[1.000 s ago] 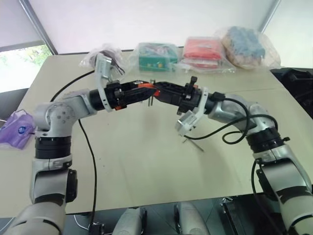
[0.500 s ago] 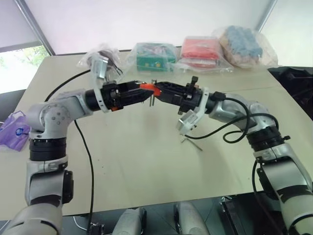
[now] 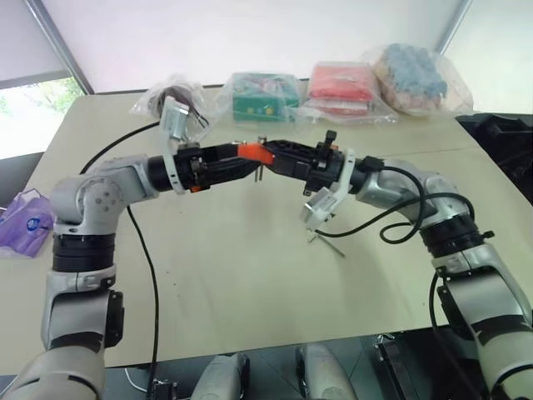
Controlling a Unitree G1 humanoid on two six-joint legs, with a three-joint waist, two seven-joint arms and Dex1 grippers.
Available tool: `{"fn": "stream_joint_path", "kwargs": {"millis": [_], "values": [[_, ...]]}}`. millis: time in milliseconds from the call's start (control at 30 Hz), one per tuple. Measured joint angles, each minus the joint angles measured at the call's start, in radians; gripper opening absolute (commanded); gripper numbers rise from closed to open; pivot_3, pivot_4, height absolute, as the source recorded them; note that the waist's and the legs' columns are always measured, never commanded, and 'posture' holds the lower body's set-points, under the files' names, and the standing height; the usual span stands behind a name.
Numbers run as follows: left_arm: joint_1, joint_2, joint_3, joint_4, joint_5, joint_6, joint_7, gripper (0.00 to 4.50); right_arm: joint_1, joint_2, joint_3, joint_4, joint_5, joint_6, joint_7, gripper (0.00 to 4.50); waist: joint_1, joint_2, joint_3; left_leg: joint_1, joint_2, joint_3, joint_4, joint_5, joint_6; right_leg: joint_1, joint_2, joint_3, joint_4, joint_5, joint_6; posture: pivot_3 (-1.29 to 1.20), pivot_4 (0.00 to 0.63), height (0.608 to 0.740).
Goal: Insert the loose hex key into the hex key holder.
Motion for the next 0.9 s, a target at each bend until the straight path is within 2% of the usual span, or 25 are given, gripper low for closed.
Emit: {"fn": "stream_joint_path", "kwargs": {"millis": [133, 200, 900], "values": [[-0.003, -0.006, -0.015, 0.01, 0.008, -0.007, -0.014, 0.93, 0.0, 0.0, 0.0, -0.004, 0.002, 0.002, 0.012, 0.96, 0.0, 0.0, 0.0, 0.0, 0.0, 0.0, 0.0, 0.0, 0.0, 0.0, 0.0, 0.0, 0.0, 0.0, 0.0, 0.0, 0.15, 0.74], [-0.004, -0.011, -0.02, 0.01, 0.005, -0.009, -0.03, 0.04, 0.0, -0.001, -0.002, -0.003, 0.006, 0.013, 0.019, 0.96, 0.0, 0.0, 0.0, 0.0, 0.0, 0.0, 0.0, 0.0, 0.0, 0.0, 0.0, 0.0, 0.0, 0.0, 0.0, 0.0, 0.15, 0.74], [-0.007, -0.015, -0.036, 0.01, 0.025, -0.026, -0.044, 0.04, 0.019, -0.004, -0.009, -0.013, 0.051, 0.016, 0.069, 0.96, 0.0, 0.0, 0.0, 0.0, 0.0, 0.0, 0.0, 0.0, 0.0, 0.0, 0.0, 0.0, 0.001, 0.0, 0.0, 0.0, 0.15, 0.74]]}}
